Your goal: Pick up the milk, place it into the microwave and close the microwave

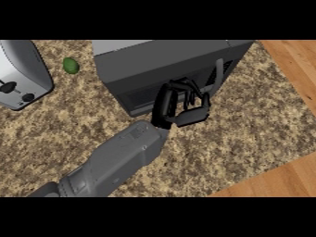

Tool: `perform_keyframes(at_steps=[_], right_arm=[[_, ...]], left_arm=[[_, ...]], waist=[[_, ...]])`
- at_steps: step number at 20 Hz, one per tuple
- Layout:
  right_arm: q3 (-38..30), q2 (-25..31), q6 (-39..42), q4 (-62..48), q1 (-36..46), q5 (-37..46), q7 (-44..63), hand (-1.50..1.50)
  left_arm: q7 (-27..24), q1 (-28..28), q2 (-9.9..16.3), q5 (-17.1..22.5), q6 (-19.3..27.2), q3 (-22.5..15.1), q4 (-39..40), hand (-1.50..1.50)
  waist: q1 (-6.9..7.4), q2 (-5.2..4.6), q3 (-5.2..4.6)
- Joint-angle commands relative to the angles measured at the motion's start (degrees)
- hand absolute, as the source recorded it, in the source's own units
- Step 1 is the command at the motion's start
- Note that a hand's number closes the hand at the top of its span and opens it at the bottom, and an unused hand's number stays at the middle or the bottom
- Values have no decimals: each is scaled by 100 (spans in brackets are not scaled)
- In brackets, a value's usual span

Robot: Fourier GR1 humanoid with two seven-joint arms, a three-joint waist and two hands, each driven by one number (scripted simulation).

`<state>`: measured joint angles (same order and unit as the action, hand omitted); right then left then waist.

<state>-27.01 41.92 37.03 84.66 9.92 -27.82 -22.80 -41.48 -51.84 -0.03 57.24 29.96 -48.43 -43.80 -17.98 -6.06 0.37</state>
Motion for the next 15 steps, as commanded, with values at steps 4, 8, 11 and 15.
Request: perform_keyframes(at_steps=[4,8,11,15], right_arm=[[-91,124,198,-385,198,-237,-38,-150],[-105,225,262,-514,260,-295,17,-150],[-81,301,293,-579,337,-332,94,-150],[-88,325,369,-714,385,-386,76,-150]], left_arm=[[70,-499,2,185,-128,214,448,150],[2,-536,2,260,-67,172,467,150],[-51,-541,3,282,-102,117,519,150],[-85,-581,2,370,-103,83,540,150]], waist=[[24,-79,-5],[-23,-72,-6],[26,-79,-16],[15,-76,-3]])
